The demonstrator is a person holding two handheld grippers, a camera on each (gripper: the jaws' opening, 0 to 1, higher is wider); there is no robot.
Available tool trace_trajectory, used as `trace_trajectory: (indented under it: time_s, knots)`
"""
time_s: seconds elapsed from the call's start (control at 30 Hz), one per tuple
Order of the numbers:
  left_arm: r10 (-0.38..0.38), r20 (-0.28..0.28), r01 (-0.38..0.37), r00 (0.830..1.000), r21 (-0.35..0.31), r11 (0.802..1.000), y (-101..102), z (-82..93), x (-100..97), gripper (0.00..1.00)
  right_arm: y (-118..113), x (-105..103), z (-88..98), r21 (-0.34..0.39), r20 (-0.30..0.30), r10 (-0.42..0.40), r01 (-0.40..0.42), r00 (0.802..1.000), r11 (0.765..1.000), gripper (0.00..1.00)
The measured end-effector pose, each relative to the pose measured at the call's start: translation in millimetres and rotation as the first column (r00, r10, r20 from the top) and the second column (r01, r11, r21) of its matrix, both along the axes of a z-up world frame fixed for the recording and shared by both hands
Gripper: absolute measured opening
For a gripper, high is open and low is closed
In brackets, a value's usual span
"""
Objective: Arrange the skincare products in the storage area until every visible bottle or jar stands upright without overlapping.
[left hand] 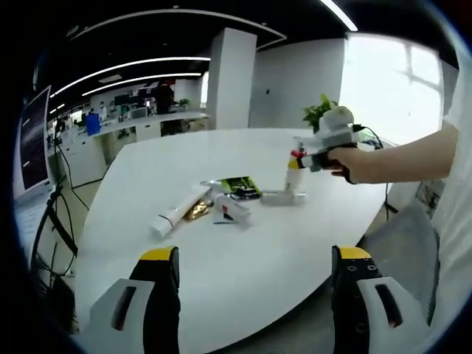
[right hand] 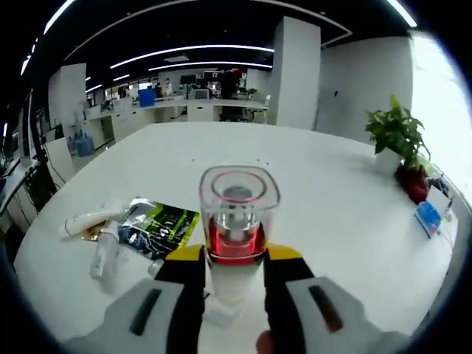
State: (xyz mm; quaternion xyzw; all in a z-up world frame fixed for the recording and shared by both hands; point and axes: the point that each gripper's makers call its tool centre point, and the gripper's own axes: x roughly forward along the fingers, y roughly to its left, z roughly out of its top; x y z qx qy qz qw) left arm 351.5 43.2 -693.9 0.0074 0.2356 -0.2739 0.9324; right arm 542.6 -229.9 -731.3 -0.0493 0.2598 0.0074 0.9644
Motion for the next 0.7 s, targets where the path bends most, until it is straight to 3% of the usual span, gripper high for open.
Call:
trace_trajectory:
  time_s: [0.4,0.7]
  knots:
    - [-0.012,0.018,0.012,1.000,0.013,1.000,-2.1,2.0,-0.7,0.83,2.1,-10.8,-3.3,0.051,-0.022,0.034,-0.033,0.999,0.998,0.40]
    - [-0.025,0.028,0.025,0.999,0.024,0.999,-4.2,2.3,-1.8,0.84,9.1,-29.8,-10.9,0.102,-0.046,0.096,-0.091,0.994,0.991,0.59]
